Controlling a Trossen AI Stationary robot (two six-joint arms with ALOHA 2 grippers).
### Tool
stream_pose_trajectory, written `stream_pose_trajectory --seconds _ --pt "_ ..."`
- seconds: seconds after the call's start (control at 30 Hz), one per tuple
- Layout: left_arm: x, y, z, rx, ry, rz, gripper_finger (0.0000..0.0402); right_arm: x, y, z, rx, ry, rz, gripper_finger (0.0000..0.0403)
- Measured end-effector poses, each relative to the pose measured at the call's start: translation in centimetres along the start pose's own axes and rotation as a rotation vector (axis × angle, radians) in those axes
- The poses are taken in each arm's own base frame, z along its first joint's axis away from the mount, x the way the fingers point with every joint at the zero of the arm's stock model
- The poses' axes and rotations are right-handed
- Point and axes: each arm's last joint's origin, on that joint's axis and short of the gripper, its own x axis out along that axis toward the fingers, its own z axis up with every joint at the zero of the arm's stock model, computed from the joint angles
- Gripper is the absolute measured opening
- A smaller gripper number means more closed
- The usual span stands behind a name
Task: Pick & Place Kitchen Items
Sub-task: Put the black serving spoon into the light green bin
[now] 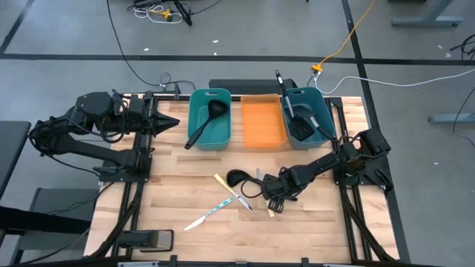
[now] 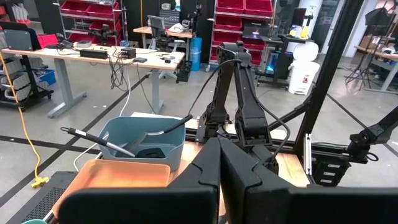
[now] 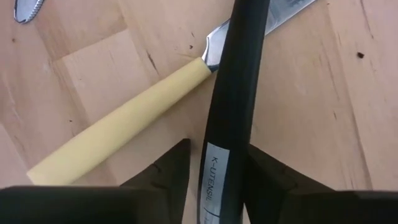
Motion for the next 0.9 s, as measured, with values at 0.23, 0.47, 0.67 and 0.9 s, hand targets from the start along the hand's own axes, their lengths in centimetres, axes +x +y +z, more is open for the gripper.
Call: stream_pose_trajectory --seconds 0.23,0.47,0.67,0.9 --pt "0.0 0.0 0.0 0.0 0.0 0.0 0.0002 0.0 0.06 0.01 -0.014 0.003 0.011 0.0091" --pt "0.0 0.0 0.0 0.0 0.0 0.0 0.0002 0.02 0.06 0.01 -0.014 0.004 0.013 0.0091" --pt "0.0 0.0 0.0 0.0 0.0 0.0 0.0002 0.02 0.06 0.01 -0.015 0.004 0.014 0.0084" --pt "0.0 0.0 0.0 0.0 0.0 0.0 0.0002 0.02 0.08 0.01 -0.017 0.007 0.02 0.008"
